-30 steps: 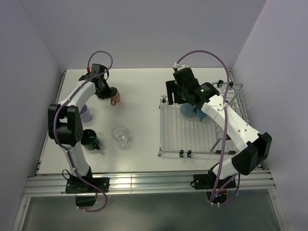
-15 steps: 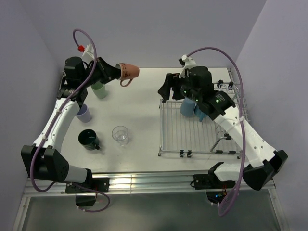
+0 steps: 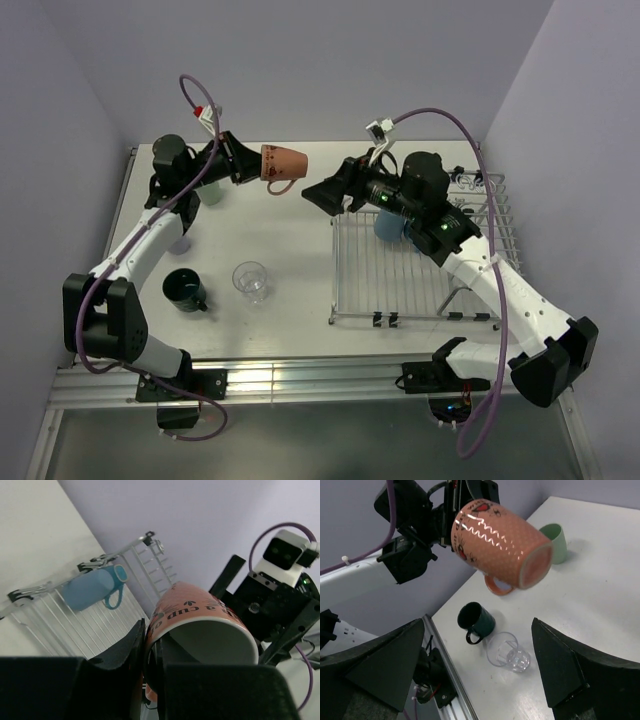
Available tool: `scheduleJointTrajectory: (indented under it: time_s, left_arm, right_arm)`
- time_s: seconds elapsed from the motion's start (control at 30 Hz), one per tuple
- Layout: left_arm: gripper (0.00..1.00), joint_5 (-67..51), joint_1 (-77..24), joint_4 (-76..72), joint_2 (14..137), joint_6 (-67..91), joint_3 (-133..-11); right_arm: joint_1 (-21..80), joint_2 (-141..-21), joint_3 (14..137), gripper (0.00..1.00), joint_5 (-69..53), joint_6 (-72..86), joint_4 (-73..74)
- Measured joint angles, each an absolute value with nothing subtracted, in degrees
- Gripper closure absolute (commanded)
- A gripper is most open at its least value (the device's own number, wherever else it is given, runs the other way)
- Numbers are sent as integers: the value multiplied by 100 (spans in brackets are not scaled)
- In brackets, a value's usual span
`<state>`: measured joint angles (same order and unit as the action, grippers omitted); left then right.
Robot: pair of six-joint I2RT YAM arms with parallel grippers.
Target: Load the cups into the dish rack
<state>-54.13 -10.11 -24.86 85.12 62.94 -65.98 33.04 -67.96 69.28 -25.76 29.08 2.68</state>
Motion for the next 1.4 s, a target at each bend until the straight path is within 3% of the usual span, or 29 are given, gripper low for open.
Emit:
scheduleJointTrajectory:
  time_s: [0.33, 1.4]
  left_arm:
    - [100, -5631, -1393, -2945, 8512, 6440, -6598]
    - [100, -5459, -1577, -3227, 8506, 6681, -6558]
  right_arm:
    - [3304, -6871, 6838, 3, -2617, 3063, -733]
    - [3227, -7157, 6667, 2, -2432, 3044, -1282]
